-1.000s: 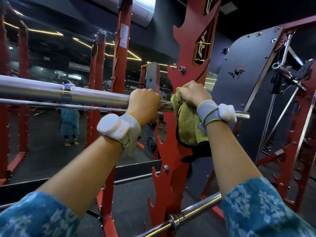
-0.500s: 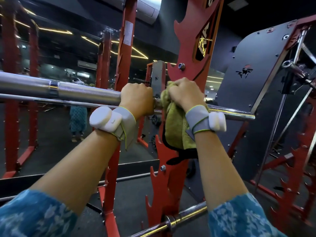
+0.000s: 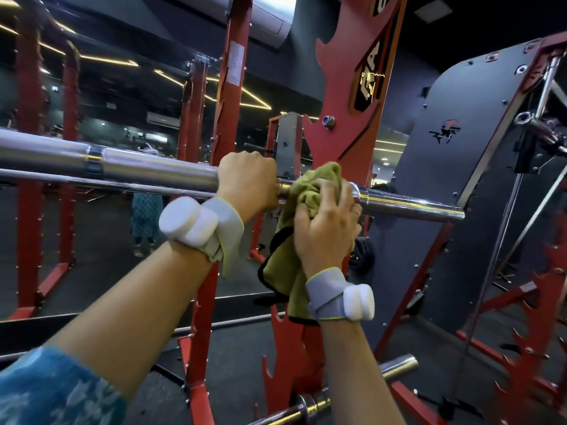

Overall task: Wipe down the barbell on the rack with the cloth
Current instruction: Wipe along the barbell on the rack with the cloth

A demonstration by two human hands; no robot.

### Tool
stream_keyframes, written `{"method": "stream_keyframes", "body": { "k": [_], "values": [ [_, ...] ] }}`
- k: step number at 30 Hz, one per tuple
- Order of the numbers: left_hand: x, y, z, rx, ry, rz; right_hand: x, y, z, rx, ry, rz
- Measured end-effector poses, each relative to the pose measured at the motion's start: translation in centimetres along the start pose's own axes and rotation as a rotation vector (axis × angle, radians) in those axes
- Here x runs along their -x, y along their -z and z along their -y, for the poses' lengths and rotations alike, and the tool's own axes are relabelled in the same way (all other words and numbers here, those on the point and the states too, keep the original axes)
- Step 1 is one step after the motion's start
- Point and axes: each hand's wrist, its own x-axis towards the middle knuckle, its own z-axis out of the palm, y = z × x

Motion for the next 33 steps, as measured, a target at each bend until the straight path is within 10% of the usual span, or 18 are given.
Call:
{"method": "stream_keyframes", "body": {
  "k": [4, 7, 11, 18, 25, 33],
  "values": [
    [2.1, -2.5, -0.6, -0.314, -0.037, -0.293, 0.5, -1.0, -0.5, -0.15, -0.234, -0.027],
    [1.6, -3.5, -0.2, -0.365, -0.027, -0.334, 2.0, -1.6, 0.6, -0.177, -0.086, -0.055],
    [1.1, -1.9, -0.9, -0.31, -0.047, -0.225, 3.2, -2.3, 0.4, -0.145, 0.126, -0.034],
    [0.1, -0.8, -1.0, -0.186, -0.011, -0.154, 1.3, -2.0, -1.3, -0.388, -0.296, -0.094],
    [-0.2, -0.6, -0.8, -0.166, -0.021, -0.1, 4.6, -3.3, -0.3, -0.235, 0.122, -0.037],
    [0.2, -0.9, -0.9, -0.169, -0.017, -0.133, 3.2, -2.5, -1.5, -0.43, -0.186, -0.093]
  ]
}}
